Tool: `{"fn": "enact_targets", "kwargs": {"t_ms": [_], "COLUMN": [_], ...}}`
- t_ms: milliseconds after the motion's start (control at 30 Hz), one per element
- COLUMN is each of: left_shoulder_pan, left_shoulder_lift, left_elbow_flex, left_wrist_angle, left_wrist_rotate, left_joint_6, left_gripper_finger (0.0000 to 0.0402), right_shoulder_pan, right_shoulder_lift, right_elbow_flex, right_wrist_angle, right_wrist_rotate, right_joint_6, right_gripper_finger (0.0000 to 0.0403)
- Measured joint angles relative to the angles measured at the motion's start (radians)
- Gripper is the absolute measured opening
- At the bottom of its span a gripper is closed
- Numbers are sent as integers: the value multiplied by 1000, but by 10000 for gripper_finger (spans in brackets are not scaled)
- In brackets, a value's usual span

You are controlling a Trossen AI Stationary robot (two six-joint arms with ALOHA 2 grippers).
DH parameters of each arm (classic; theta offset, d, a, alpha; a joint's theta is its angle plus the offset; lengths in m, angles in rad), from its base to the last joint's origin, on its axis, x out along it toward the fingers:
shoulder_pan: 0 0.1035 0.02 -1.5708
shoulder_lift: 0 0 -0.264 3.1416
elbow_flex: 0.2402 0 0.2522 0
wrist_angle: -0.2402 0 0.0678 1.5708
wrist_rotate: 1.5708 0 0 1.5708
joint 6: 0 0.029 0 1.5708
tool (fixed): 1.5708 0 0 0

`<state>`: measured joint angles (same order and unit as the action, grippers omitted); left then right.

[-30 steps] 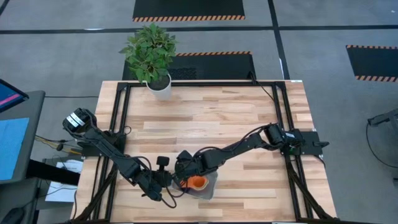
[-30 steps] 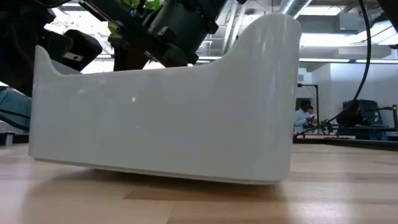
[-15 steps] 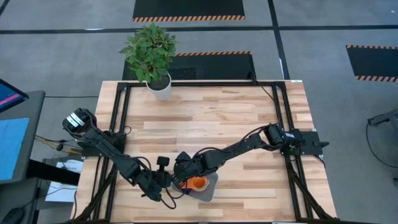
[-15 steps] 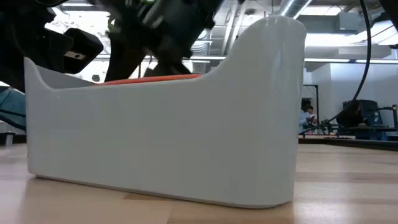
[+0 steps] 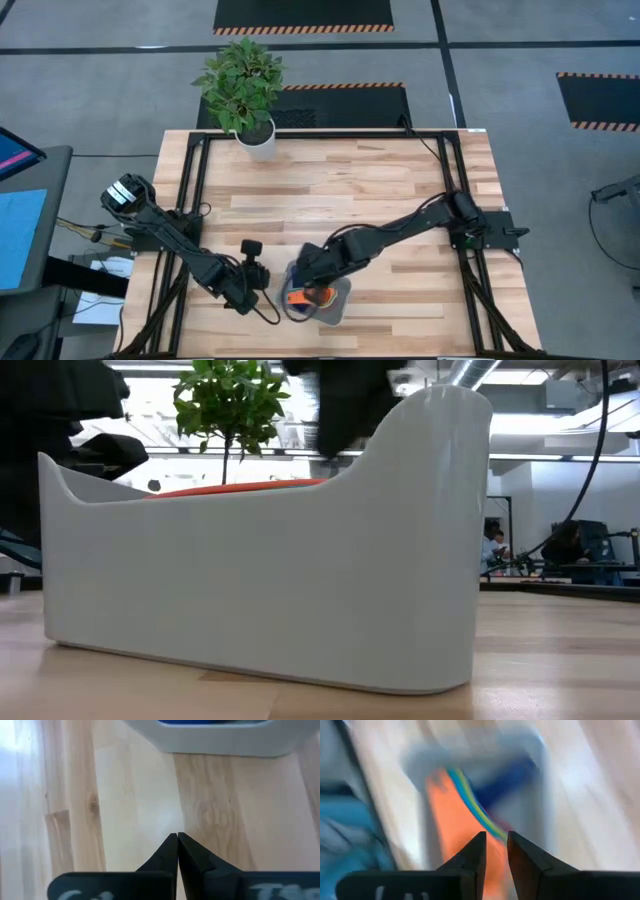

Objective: Nest measuring cups in basket
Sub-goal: Remove the dark blue measuring cup from the gray bin

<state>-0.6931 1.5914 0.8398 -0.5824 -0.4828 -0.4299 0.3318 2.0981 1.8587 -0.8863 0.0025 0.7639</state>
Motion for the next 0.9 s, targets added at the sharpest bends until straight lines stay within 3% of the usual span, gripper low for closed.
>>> {"fn": "enact_targets", "kwargs": {"t_ms": [267, 400, 633, 767, 900], "left_shoulder_pan": [58, 75, 78, 79, 86], "left_shoulder_lift": [0, 0, 0, 0, 0], "left_elbow_flex": [0, 21, 179, 272, 322], "left_wrist_angle": [-46, -77, -249, -342, -324], "left_wrist_rotate": [-21, -67, -267, -350, -385], "left_joint_6": [-111, -130, -49, -27, 53], "left_gripper_finger": [0, 0, 0, 0, 0], "right_shoulder_pan": [24, 68, 141, 156, 162], "right_shoulder_lift": [-54, -53, -73, -110, -184], "right_elbow_flex": [-1, -4, -141, -296, -489], "right_wrist_angle": [-520, -681, -686, -683, -652], "right_wrist_rotate": [14, 92, 305, 322, 335], "right_joint_6": [-34, 74, 229, 337, 461], "right_gripper_finger": [91, 92, 92, 91, 79]}}
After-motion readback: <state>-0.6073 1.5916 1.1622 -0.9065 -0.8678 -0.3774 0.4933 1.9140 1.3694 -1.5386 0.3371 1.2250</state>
